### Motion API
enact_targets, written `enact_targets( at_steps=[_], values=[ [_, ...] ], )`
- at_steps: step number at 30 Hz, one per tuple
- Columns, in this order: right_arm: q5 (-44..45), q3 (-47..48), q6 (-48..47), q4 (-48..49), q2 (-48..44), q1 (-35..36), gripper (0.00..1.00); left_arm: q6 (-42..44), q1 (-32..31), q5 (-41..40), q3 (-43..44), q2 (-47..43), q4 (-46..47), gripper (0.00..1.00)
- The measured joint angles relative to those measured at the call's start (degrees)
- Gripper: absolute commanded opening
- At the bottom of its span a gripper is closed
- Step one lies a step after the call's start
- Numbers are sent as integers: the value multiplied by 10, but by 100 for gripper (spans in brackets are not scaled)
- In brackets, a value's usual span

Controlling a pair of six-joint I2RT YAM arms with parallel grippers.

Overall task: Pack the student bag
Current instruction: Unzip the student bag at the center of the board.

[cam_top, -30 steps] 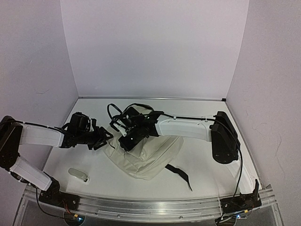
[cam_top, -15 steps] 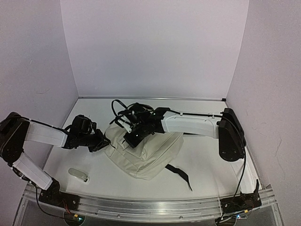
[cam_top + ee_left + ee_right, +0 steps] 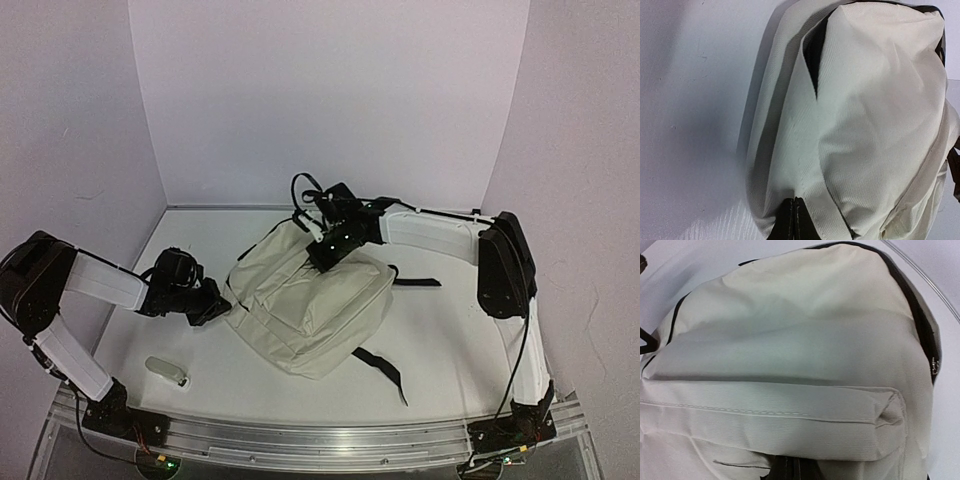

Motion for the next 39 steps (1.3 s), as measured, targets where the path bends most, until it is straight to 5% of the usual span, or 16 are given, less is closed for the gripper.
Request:
enact_targets(
  at_steps=[10, 14, 18, 29, 39],
  values=[
    [8, 17, -29, -12, 1, -50, 0, 23, 0, 22, 0, 14, 8, 4],
    [8, 28, -28, -12, 2, -53, 0, 59, -14, 22, 15, 5, -15, 47],
    [-8, 28, -17, -13, 2, -53, 0, 104, -50, 9, 67, -27, -51, 67],
    [-66, 24, 22, -11, 2, -53, 0, 270, -88, 7, 340, 86, -150, 71],
    [-77, 14, 37, -10, 2, -51, 0, 377, -128, -15, 449, 171, -261, 74]
  ],
)
